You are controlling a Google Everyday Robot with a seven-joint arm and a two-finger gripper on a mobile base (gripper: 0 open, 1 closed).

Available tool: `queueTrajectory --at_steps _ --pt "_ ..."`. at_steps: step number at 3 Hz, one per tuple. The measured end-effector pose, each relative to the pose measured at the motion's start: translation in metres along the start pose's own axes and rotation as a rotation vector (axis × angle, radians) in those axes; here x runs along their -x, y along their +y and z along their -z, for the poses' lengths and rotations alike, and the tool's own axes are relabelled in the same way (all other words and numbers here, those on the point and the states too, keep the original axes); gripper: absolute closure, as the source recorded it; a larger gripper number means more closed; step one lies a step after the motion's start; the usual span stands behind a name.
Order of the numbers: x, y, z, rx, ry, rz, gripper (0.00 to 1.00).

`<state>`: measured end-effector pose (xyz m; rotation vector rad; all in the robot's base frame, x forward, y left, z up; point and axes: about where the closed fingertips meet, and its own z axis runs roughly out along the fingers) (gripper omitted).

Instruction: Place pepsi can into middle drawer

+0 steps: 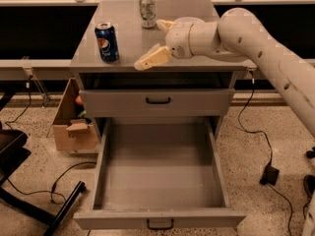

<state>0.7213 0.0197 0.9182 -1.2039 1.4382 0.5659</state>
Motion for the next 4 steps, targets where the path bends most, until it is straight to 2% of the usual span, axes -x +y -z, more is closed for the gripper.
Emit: queueTrajectory --at_steps 1,2,3,4 --pt "0.014 -0.004 -0.039 -0.020 -0.029 -0.059 0.00" --pt "0.013 -0.024 -0.067 -0.089 -0.035 -0.168 0.00" --pt "0.012 -0.044 -0.096 -0.130 -0.068 -0.244 0.00" --pt "0.013 -0.049 -0.125 -0.124 -0.102 -0.280 0.00"
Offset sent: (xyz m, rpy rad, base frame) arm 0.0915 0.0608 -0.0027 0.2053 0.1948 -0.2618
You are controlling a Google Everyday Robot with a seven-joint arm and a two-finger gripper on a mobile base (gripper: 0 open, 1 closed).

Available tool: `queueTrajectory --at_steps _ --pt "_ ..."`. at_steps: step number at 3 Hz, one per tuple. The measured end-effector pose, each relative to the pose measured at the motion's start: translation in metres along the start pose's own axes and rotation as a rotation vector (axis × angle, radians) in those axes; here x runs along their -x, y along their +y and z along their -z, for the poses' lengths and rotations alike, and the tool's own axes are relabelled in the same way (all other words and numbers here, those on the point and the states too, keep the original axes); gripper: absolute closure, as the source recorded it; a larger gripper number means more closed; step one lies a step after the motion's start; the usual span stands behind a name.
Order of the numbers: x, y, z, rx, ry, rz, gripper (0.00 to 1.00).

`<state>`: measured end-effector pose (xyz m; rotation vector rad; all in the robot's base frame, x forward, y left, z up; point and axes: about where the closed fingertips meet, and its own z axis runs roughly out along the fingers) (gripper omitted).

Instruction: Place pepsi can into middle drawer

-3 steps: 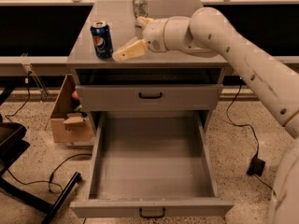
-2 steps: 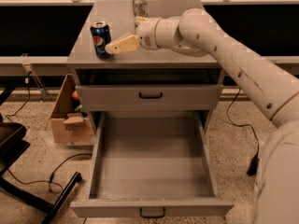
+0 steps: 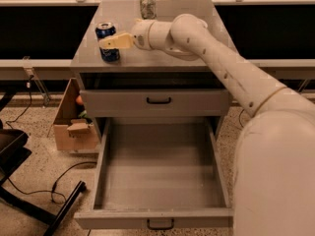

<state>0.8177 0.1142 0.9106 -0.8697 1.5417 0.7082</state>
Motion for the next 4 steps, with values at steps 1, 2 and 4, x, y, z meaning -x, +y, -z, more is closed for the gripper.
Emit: queueTrajectory --at_steps 1,2,4 --pt "-0.003 0.004 -0.027 0.032 -0.017 -0.018 0.19" --pt "-0.004 0.012 -0.043 0.054 -0.026 -0.019 0.42" --pt "0.010 0.039 -0.021 0.027 -0.027 0.024 0.89"
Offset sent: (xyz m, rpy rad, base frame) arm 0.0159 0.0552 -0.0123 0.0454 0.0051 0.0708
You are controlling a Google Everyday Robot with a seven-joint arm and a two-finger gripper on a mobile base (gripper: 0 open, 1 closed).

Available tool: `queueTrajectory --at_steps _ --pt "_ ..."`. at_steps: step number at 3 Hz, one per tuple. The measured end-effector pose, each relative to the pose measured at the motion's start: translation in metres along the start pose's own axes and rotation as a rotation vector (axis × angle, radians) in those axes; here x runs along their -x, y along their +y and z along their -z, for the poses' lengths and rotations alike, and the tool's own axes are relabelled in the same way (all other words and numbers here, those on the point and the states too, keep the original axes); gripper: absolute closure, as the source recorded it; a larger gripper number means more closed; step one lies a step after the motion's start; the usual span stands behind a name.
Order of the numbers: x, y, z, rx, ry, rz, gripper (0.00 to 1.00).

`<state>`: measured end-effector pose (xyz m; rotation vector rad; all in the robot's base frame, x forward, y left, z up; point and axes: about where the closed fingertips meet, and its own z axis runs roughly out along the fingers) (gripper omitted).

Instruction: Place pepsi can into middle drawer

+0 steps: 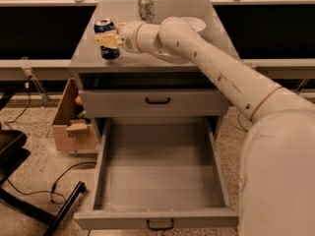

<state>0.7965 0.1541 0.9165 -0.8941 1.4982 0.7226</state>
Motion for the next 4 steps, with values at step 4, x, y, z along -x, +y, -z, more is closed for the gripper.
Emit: queueTrajectory --at_steps 4 --pt "-0.082 0.096 0.202 -0.078 0.077 0.082 1.00"
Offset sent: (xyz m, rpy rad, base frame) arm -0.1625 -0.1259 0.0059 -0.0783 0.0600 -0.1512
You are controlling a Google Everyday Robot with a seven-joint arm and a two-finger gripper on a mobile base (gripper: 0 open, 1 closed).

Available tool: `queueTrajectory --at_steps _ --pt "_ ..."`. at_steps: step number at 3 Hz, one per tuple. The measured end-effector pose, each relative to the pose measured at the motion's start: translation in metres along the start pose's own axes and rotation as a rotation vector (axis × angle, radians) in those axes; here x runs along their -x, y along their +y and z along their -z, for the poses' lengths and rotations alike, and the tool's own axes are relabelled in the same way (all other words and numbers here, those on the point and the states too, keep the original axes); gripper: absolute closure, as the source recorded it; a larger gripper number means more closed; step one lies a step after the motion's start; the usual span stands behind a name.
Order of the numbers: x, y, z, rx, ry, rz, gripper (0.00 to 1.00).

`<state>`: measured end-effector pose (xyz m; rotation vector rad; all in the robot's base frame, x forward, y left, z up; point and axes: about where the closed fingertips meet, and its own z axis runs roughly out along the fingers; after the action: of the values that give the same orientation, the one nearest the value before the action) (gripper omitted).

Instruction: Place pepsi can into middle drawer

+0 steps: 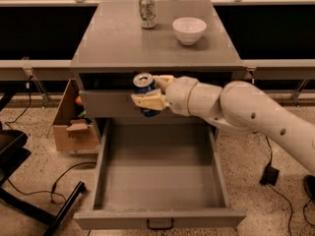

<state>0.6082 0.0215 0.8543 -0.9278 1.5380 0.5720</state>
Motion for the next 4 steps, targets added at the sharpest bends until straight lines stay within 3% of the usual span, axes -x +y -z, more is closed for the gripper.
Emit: queueTrajectory --at_steps 1,2,3,4 --pt "-0.079 -0.012 -0.004 0.053 -0.019 0.052 1.00" --pt "-0.170 -0.036 -0.024 0.110 -0.019 0.019 1.00" --pt "-0.246 -0.056 -0.048 0.153 -0.043 -0.061 1.00" --pt "-0.287 -0.064 -0.053 0.140 -0.061 -0.105 1.00"
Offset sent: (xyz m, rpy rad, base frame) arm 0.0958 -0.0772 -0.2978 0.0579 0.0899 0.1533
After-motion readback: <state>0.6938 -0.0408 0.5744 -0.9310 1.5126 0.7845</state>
